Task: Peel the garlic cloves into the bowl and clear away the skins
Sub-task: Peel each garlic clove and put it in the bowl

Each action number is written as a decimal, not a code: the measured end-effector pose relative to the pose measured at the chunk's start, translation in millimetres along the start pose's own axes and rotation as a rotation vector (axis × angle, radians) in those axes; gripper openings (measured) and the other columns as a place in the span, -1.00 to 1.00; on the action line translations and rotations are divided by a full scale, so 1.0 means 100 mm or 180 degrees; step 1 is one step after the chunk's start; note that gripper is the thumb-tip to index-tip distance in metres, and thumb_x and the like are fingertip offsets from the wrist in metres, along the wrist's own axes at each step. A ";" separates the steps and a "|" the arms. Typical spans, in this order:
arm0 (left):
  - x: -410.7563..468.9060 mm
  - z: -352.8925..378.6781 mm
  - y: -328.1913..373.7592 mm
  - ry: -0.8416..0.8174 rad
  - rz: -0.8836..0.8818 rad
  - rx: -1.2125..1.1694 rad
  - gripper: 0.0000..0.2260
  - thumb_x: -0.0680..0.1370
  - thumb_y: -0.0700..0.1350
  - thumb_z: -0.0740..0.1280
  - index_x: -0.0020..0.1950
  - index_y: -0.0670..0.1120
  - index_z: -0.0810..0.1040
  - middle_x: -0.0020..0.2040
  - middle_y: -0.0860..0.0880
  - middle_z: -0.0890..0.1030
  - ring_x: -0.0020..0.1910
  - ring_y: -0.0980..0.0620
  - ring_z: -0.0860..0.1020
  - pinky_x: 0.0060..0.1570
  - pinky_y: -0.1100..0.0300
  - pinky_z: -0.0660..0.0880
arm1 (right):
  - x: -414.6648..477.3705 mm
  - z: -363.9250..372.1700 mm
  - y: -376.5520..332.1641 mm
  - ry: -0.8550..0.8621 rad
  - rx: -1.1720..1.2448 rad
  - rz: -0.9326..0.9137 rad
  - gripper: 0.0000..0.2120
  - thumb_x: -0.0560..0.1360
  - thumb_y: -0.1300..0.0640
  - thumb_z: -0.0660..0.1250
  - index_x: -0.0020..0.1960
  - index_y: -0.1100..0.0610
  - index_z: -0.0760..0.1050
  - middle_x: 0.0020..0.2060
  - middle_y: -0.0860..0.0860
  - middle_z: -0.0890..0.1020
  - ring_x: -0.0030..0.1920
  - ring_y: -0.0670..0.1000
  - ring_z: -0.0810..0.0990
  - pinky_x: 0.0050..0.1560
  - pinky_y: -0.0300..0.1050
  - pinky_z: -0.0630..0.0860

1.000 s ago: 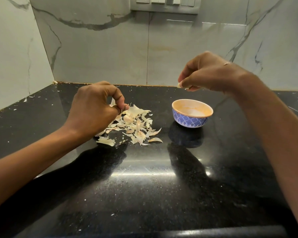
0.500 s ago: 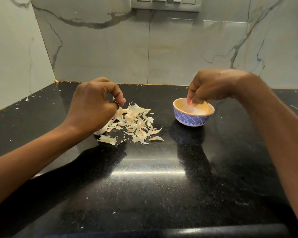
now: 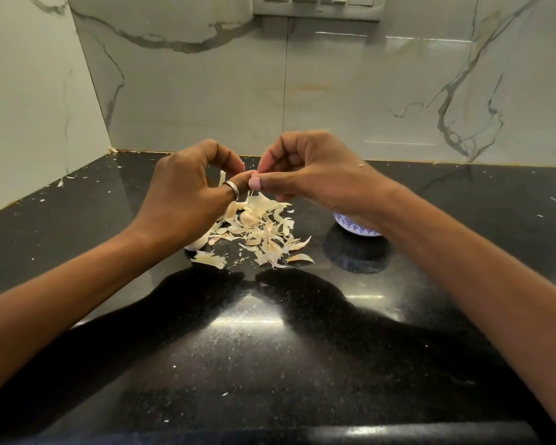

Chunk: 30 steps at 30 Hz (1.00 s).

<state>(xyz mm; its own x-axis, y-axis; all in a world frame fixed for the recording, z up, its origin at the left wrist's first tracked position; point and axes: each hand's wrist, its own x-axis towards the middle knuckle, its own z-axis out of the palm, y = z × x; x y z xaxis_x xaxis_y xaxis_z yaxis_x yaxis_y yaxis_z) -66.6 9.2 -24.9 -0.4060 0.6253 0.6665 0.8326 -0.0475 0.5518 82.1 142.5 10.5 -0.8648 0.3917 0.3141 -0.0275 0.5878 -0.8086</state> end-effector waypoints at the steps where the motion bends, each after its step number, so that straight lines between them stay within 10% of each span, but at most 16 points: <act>1: 0.00 0.00 0.00 -0.0004 -0.0040 -0.0021 -0.77 0.50 0.08 0.46 0.04 -0.02 0.58 -0.43 0.31 0.57 -0.56 0.19 0.50 -0.50 0.44 0.34 | 0.00 0.02 0.02 0.0063 0.0109 0.0006 -0.77 0.47 0.24 0.55 0.05 0.30 0.60 -0.08 0.26 0.72 -0.17 0.04 0.66 0.00 -0.02 0.66; 11: 0.03 -0.03 0.04 -0.0152 -0.0523 -0.0704 -0.68 0.43 0.06 0.49 0.09 -0.06 0.59 -0.24 -0.07 0.66 -0.45 0.12 0.57 -0.43 0.24 0.54 | 0.01 0.13 0.06 0.0133 0.1363 0.0250 -0.87 0.47 0.38 0.49 -0.06 0.26 0.57 -0.15 0.17 0.69 -0.20 0.01 0.68 -0.12 -0.21 0.63; 22: 0.04 -0.06 0.04 -0.0202 -0.0412 -0.0635 -0.77 0.49 -0.06 0.50 0.09 -0.03 0.57 -0.09 0.05 0.66 -0.41 0.15 0.58 -0.44 0.29 0.51 | 0.02 0.14 0.09 0.0104 0.1481 0.0346 -0.88 0.45 0.41 0.48 -0.09 0.28 0.57 -0.12 0.21 0.68 -0.14 0.06 0.70 -0.03 -0.16 0.68; 30: 0.08 -0.07 0.07 -0.0439 -0.1527 -0.1900 -0.77 0.53 0.06 0.45 0.08 -0.05 0.63 -0.15 0.07 0.65 -0.35 0.15 0.47 -0.41 0.27 0.46 | 0.06 0.14 0.15 -0.0257 0.1565 0.0188 -0.91 0.60 0.26 0.37 0.03 0.29 0.53 -0.13 0.16 0.65 -0.12 0.04 0.66 -0.01 -0.14 0.67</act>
<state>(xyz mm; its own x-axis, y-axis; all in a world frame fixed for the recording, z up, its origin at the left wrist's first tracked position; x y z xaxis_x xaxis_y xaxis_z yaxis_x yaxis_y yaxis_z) -66.6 8.7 -12.0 -0.5876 0.7729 0.2397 0.2180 -0.1341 0.9667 69.3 144.2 -6.6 -0.9075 0.3467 0.2370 -0.1935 0.1556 -0.9687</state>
